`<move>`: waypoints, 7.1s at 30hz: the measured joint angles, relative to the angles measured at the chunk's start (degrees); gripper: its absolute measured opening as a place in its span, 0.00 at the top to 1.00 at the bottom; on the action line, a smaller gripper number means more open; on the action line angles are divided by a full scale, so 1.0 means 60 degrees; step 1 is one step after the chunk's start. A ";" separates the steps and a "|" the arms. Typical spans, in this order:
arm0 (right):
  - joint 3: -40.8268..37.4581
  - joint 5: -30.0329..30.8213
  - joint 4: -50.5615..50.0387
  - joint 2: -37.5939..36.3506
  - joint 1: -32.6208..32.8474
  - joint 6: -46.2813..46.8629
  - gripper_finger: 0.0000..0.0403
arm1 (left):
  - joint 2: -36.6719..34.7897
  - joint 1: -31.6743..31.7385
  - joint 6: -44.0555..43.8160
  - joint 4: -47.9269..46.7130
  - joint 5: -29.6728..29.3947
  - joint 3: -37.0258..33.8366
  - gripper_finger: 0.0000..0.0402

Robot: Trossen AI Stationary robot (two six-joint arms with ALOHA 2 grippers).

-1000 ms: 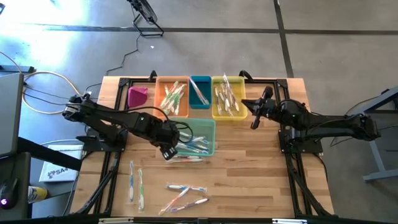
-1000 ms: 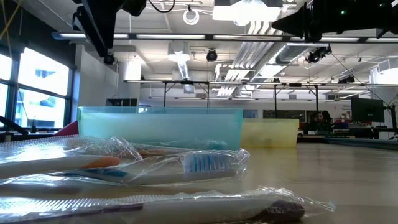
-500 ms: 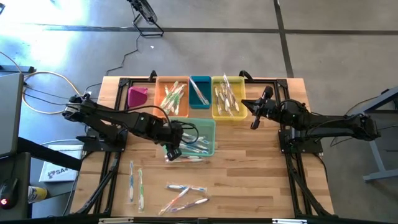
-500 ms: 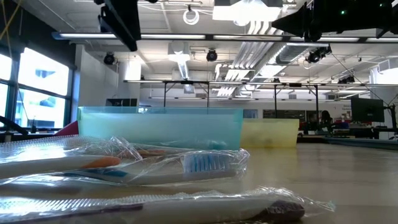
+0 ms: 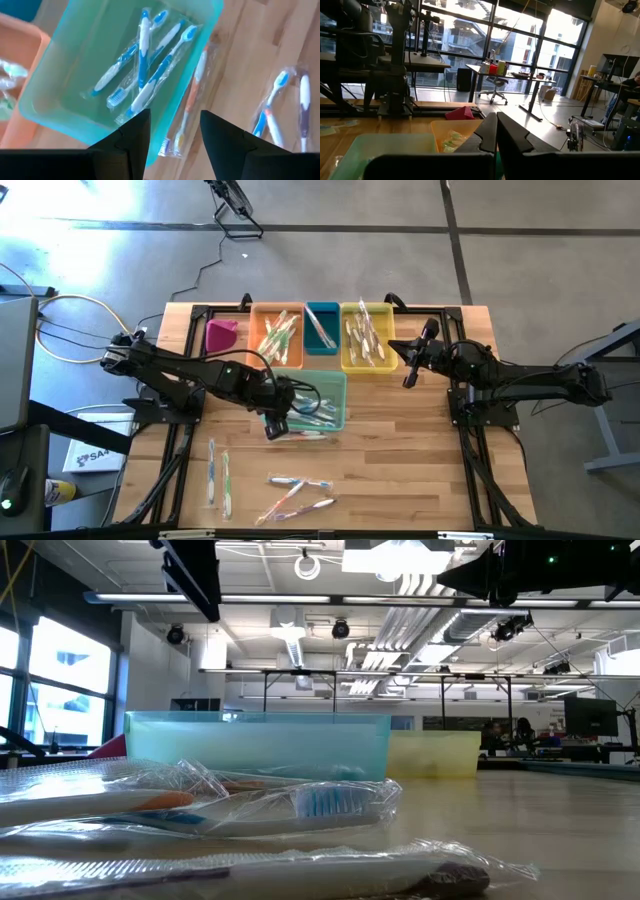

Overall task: Pick & Place Toothbrushes
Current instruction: Put the blue toothbrush into the green bin

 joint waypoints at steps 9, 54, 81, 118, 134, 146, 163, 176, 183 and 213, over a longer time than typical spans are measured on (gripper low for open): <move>0.0001 -0.0033 0.0002 0.0017 0.0004 0.0000 0.99 | -0.0297 -0.0290 0.0091 -0.0801 -0.1096 0.0000 0.58; 0.0005 -0.0032 0.0051 0.0157 0.0003 -0.0029 0.99 | -0.7118 -0.1377 -0.7207 0.2346 -0.1353 -0.6564 0.58; 0.0005 -0.0029 -0.0441 0.0157 0.0004 -0.0244 0.99 | -0.4557 -0.4034 -1.4369 0.1844 0.2878 -0.6557 0.58; 0.0005 -0.0033 -0.0423 0.0157 0.0000 -0.0178 0.99 | -0.1845 -0.6506 -1.7449 0.1480 0.2237 -0.6557 0.58; 0.0005 -0.0033 -0.0426 0.0157 0.0001 -0.0182 0.99 | -0.0599 -0.6506 -1.7462 0.2116 0.2233 -0.6549 0.58; 0.0005 -0.0033 -0.0430 0.0157 0.0003 -0.0186 0.99 | -0.0472 -0.6505 -1.7274 0.2203 0.2204 -0.6546 0.66; 0.0005 -0.0033 -0.0428 0.0157 0.0002 -0.0189 0.99 | -0.0784 -0.6502 -1.7213 0.1642 0.2142 -0.6604 0.99; 0.0005 -0.0029 -0.0412 0.0160 0.0000 -0.0244 0.99 | -0.2361 -0.6499 -1.7289 0.0654 0.0609 -0.6590 0.99; 0.0005 -0.0032 -0.0404 0.0160 0.0000 -0.0244 0.99 | -0.3459 -0.6499 -1.7312 0.0008 -0.0686 -0.6583 1.00; 0.0005 -0.0030 -0.0364 0.0160 0.0000 -0.0248 0.99 | -0.6433 -0.6495 -1.5742 0.0084 -0.6992 -0.6572 1.00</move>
